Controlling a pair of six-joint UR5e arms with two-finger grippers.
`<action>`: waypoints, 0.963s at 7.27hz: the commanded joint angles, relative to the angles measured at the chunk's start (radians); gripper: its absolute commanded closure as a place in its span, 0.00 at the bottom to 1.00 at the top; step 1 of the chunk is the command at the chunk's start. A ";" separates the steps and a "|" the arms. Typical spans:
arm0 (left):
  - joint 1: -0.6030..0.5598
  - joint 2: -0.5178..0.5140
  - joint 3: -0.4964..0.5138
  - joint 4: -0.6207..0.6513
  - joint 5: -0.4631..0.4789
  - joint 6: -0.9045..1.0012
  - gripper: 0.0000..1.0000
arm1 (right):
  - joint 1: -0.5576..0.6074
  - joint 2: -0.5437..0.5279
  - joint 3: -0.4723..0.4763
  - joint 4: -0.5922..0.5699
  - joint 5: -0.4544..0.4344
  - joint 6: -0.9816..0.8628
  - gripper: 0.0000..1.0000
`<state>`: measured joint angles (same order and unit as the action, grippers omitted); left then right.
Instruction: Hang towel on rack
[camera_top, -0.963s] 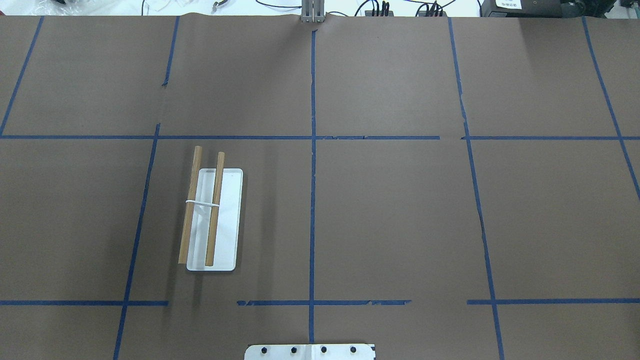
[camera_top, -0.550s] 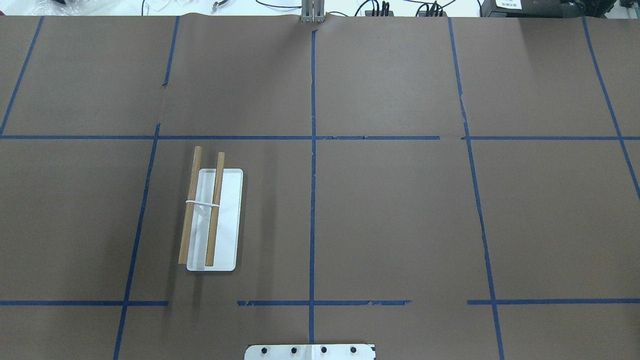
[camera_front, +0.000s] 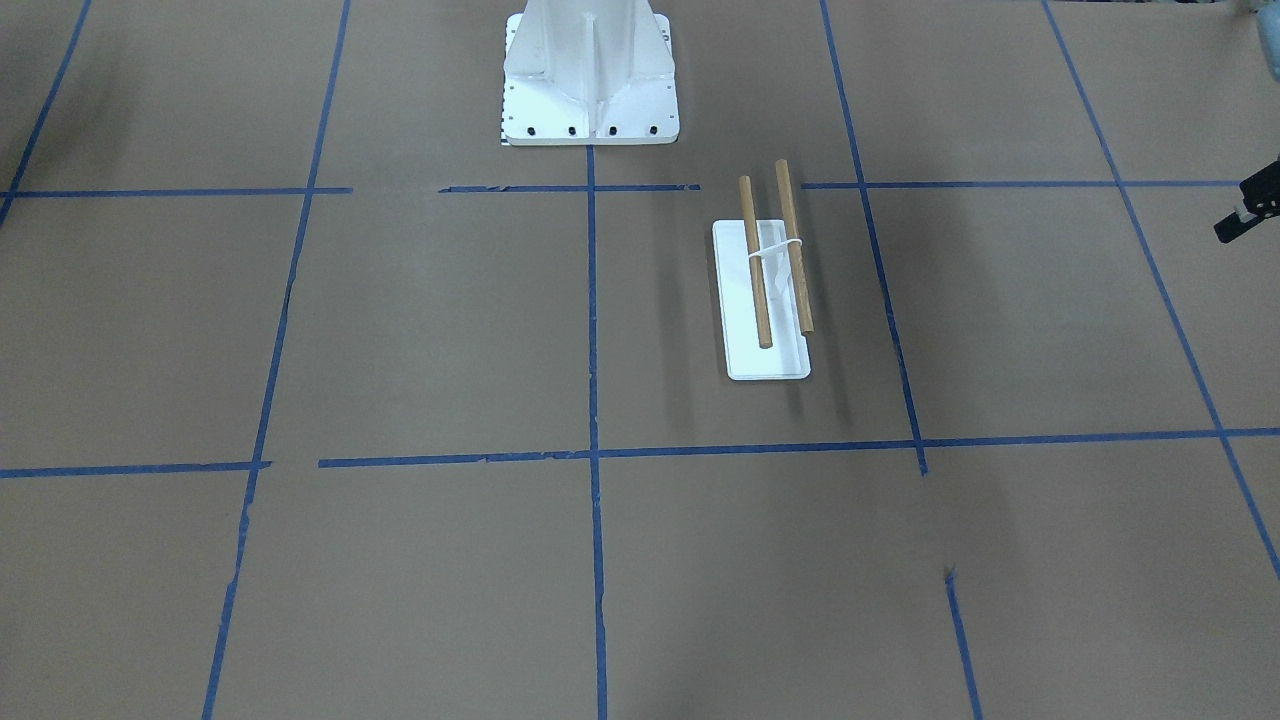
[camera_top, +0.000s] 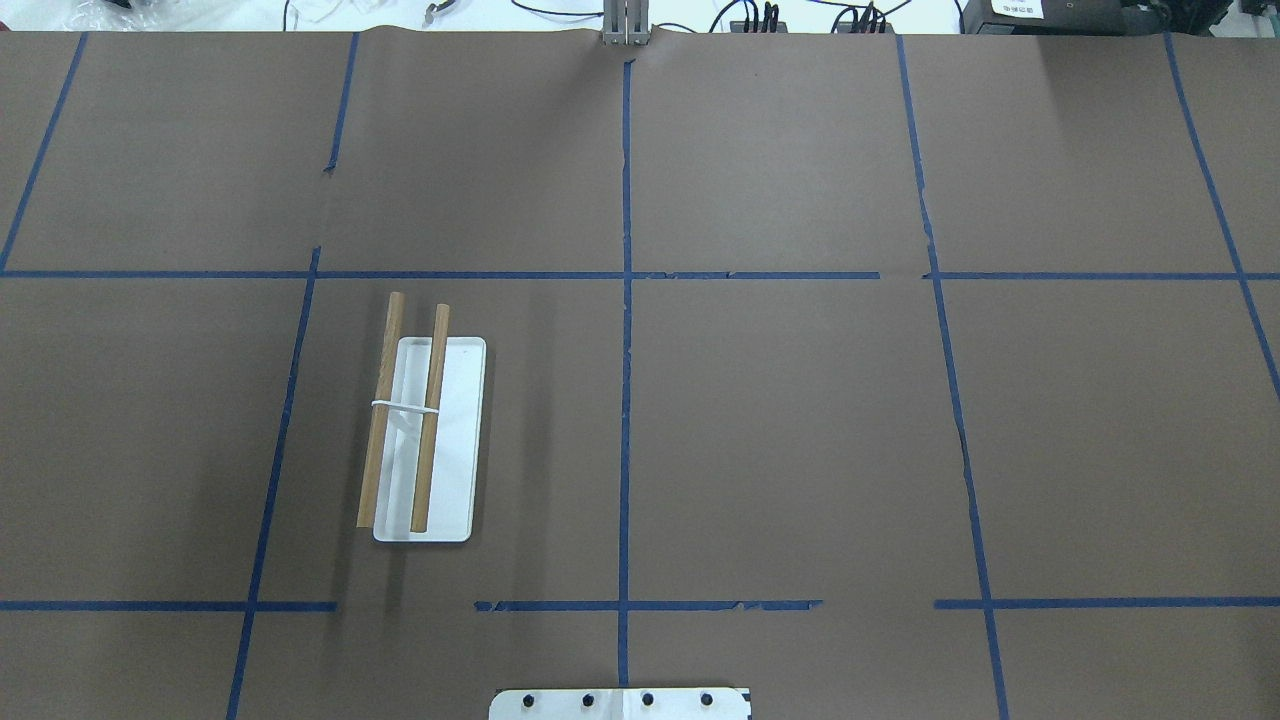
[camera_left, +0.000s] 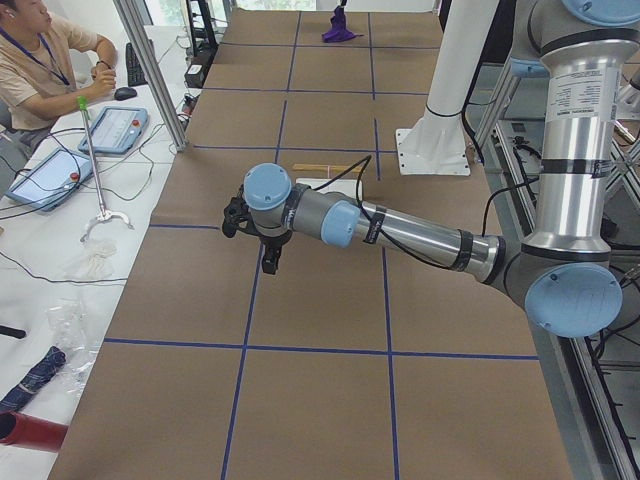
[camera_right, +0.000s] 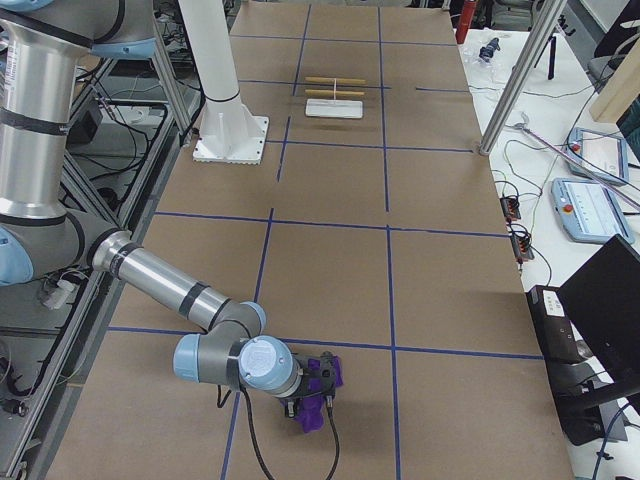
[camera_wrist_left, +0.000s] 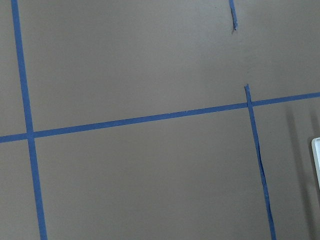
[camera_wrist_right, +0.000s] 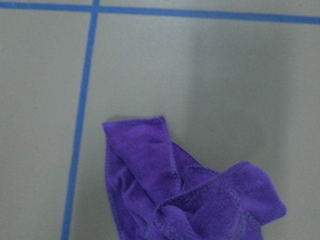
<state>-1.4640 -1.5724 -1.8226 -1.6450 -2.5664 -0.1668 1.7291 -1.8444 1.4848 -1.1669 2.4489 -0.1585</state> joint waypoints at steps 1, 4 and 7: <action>-0.001 -0.017 0.098 -0.108 0.000 0.003 0.00 | -0.028 0.014 0.336 -0.330 0.051 0.093 1.00; 0.001 -0.023 0.126 -0.296 0.002 -0.006 0.00 | -0.231 0.226 0.437 -0.363 0.237 0.586 1.00; 0.120 -0.070 0.060 -0.467 -0.003 -0.478 0.00 | -0.515 0.571 0.463 -0.355 0.216 1.187 1.00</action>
<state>-1.4034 -1.6154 -1.7290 -2.0253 -2.5693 -0.3850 1.3402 -1.4227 1.9328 -1.5236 2.6774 0.7550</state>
